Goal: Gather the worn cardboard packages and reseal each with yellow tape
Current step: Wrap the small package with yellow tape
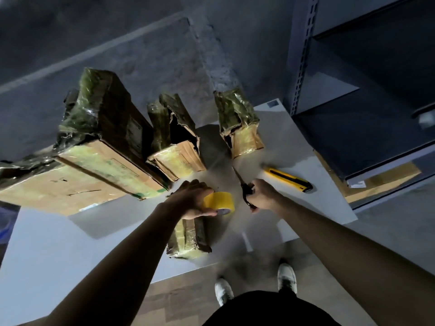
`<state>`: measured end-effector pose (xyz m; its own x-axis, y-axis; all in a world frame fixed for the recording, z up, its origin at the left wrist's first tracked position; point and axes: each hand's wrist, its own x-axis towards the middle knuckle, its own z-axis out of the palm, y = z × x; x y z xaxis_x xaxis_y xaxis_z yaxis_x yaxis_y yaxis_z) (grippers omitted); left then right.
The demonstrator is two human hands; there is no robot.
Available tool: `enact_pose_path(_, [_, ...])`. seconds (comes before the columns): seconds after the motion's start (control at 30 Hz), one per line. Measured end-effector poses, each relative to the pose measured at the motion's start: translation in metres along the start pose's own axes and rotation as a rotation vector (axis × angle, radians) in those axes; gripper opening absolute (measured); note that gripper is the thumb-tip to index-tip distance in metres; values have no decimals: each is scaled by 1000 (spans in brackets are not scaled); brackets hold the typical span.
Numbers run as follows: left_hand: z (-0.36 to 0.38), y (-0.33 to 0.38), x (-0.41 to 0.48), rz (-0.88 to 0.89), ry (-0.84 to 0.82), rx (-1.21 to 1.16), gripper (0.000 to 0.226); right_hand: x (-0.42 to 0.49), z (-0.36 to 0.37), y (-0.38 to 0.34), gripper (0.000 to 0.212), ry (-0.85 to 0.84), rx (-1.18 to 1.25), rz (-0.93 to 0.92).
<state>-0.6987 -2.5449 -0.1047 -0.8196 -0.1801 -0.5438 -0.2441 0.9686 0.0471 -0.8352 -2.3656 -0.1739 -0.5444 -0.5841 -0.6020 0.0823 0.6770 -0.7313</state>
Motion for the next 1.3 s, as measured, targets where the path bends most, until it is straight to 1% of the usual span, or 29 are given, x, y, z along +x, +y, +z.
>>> enact_pose_path(0.07, [-2, -4, 1, 44, -3, -1, 70, -10, 3, -6, 8, -22, 19, -55])
enact_pose_path(0.17, [0, -9, -2, 92, -8, -59, 66, -31, 11, -17, 12, -36, 90, -88])
enact_pose_path(0.3, [1, -13, -4, 131, 25, -72, 61, -55, 26, -27, 31, -13, 76, -87])
enact_pose_path(0.4, [0, -15, -5, 137, 37, -39, 62, -70, 42, -31, 40, 16, 46, -63])
enact_pose_path(0.47, [0, -16, -6, 146, 43, -39, 65, -81, 55, -32, 40, 24, 88, -78])
enact_pose_path(0.57, [-4, -17, -5, 150, 30, -76, 70, -95, 69, -33, 31, 16, 209, -98])
enact_pose_path(0.67, [-8, -18, 1, 135, 3, -157, 58, -110, 71, -35, 29, -64, 383, -100])
enact_pose_path(0.7, [-10, -18, 2, 122, 5, -199, 55, -116, 70, -35, 26, -97, 415, -98])
enact_pose_path(0.77, [-12, -18, 4, 91, 18, -260, 57, -125, 65, -35, 14, -162, 462, -92])
enact_pose_path(0.8, [-12, -19, 4, 76, 23, -268, 59, -127, 62, -33, 12, -186, 473, -84])
enact_pose_path(0.9, [-10, -21, 6, 41, 24, -289, 61, -126, 54, -22, 21, -220, 465, -48])
enact_pose_path(0.93, [-9, -22, 8, 33, 23, -319, 60, -124, 51, -18, 20, -233, 464, -35])
enact_pose_path(1.0, [-9, -23, 10, 14, 27, -397, 54, -121, 47, -12, 17, -272, 462, -15])
enact_pose_path(1.1, [-11, -20, 10, -24, 51, -477, 39, -119, 40, -7, 17, -351, 448, 7])
enact_pose_path(1.23, [-11, -14, 6, -49, 83, -583, 33, -117, 37, 0, 19, -452, 364, 25])
enact_pose_path(1.3, [-10, -12, 4, -66, 95, -632, 33, -115, 39, 2, 20, -473, 326, 41])
